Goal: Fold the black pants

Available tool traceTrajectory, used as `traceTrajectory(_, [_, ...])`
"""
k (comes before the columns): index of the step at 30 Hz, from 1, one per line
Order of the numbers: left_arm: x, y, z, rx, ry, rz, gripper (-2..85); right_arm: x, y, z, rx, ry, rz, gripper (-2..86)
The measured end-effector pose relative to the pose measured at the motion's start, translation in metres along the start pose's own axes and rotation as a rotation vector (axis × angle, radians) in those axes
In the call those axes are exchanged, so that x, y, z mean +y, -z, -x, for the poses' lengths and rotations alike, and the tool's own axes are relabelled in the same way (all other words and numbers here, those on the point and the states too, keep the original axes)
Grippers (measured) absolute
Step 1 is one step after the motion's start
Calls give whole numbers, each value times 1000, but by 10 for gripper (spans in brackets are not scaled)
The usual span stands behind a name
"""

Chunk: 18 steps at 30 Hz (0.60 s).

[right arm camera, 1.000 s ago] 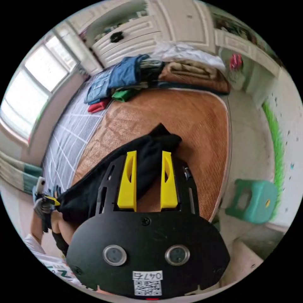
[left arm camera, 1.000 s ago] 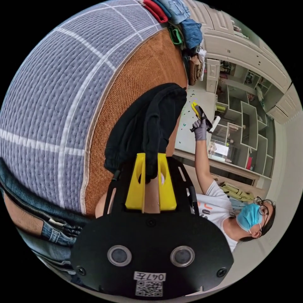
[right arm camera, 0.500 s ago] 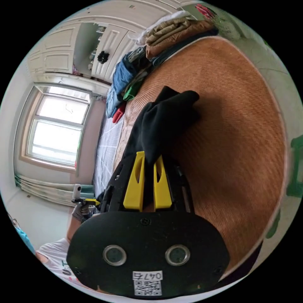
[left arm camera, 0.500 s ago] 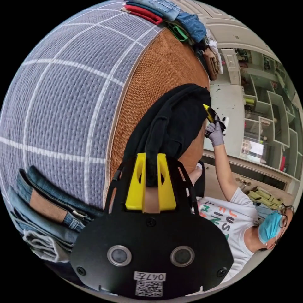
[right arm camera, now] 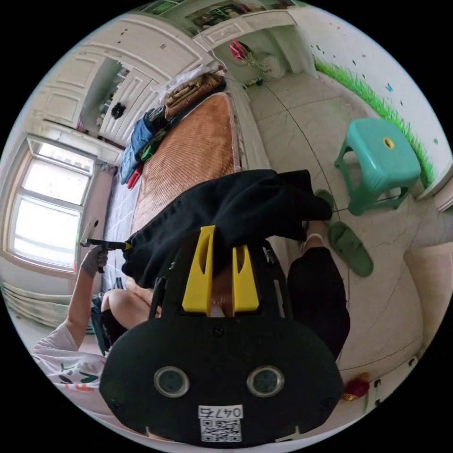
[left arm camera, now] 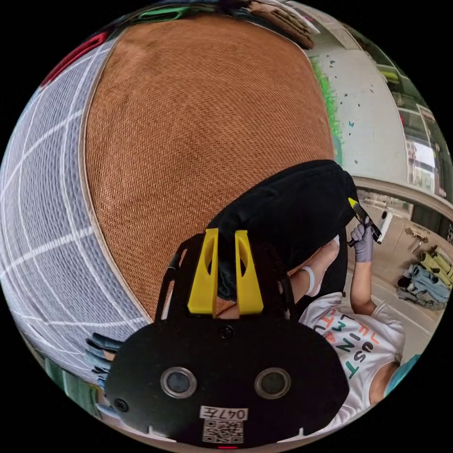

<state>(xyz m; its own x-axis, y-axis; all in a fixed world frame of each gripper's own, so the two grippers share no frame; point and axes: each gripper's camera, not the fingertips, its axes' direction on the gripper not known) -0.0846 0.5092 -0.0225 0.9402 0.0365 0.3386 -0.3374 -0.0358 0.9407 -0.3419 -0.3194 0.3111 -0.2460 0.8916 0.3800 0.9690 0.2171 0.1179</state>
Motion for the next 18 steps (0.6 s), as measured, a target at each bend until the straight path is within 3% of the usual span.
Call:
traceTrajectory(6, [33, 34, -11, 65, 0, -26, 76, 21, 4, -23, -65, -55, -1, 100])
traceTrajectory(9, [59, 50, -3, -26, 74, -97, 99, 32, 4, -33, -118, -121, -20, 127])
traceTrajectory(14, [120, 80, -48, 49, -9, -296, 103, 52, 5, -51, -159, -278, -63, 158])
traceTrajectory(18, [122, 50, -77, -85, -33, -216, 118, 60, -3, -62, -199, -373, -64, 163])
